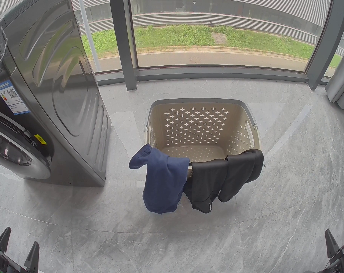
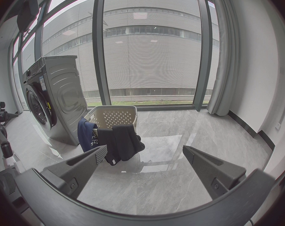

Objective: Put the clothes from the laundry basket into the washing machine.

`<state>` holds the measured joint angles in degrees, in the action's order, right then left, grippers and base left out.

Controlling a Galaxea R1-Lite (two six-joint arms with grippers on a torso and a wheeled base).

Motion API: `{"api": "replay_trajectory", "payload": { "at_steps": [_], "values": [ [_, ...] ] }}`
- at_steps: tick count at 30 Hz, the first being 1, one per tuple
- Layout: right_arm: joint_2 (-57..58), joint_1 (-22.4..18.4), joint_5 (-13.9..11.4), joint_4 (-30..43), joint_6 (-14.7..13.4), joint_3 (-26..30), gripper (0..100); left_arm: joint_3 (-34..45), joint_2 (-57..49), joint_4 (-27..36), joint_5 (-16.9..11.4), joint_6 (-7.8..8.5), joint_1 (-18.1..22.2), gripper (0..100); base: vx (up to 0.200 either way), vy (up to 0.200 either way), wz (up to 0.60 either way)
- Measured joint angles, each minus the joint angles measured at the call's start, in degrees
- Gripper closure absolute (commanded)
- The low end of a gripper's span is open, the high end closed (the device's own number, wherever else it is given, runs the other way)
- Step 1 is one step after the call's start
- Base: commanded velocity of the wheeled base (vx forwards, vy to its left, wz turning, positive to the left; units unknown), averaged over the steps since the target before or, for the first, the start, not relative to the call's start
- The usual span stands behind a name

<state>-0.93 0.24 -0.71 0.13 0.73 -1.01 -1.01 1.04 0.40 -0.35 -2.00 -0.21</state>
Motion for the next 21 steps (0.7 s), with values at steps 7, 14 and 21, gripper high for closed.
{"api": "replay_trajectory", "payload": {
  "at_steps": [7, 14, 21],
  "values": [
    [0.0, 0.0, 0.02, -0.02, 0.02, 0.0, 0, 0.0, -0.02, -0.05, 0.0, 0.06, -0.01, 0, 0.0, -0.114, 0.0],
    [0.0, 0.0, 0.02, -0.06, 0.05, 0.0, 0, 0.0, -0.02, -0.02, 0.0, 0.12, -0.06, 0, 0.0, 0.0, 0.0],
    [0.0, 0.0, 0.05, -0.04, 0.02, 0.0, 0, 0.0, -0.02, 0.02, 0.0, 0.11, -0.06, 0, 0.171, 0.0, 0.0]
  ]
}}
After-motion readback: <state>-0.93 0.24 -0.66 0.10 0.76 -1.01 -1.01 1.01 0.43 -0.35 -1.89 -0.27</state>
